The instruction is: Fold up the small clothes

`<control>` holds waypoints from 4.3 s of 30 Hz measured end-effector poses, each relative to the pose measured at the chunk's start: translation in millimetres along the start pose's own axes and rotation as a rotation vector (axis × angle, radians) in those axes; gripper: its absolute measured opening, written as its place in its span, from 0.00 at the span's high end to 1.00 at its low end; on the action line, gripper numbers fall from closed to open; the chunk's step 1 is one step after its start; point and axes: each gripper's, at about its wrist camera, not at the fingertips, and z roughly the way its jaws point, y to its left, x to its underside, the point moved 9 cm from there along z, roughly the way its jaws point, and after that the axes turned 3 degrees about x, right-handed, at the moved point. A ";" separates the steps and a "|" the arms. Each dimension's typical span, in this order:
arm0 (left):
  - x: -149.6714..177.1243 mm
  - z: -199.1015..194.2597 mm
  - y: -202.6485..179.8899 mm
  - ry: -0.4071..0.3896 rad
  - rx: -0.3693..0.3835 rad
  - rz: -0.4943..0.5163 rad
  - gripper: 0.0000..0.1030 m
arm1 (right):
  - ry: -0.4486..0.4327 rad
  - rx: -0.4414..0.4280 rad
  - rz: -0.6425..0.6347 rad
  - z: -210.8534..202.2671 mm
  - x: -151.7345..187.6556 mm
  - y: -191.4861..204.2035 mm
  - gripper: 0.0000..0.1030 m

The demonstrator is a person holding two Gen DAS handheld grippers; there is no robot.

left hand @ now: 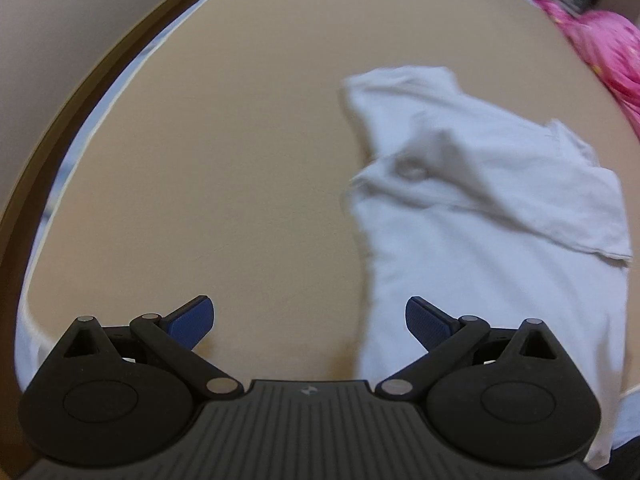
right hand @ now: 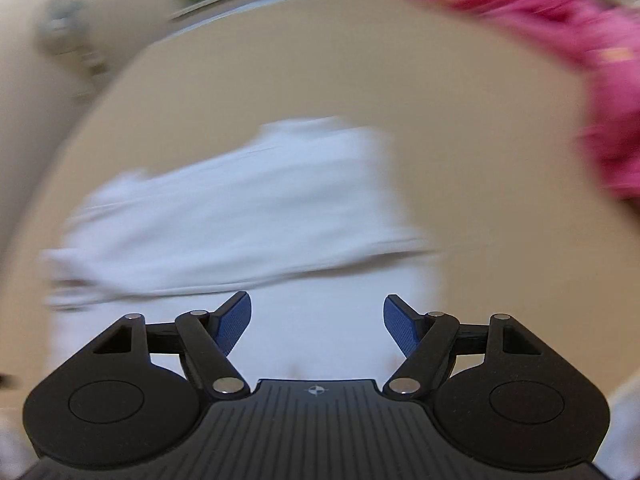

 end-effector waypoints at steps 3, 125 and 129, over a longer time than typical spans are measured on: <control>-30.5 1.9 -30.6 -0.030 0.075 -0.007 0.01 | 0.016 -0.035 0.101 1.6 8.3 -34.3 0.27; 214.6 -144.9 -82.0 -0.060 -0.189 0.187 0.01 | -0.075 -0.184 -0.235 -180.2 186.5 53.4 0.14; 227.7 -156.0 -81.6 -0.092 -0.190 0.202 0.01 | -0.086 -0.180 -0.267 -193.4 201.6 58.8 0.14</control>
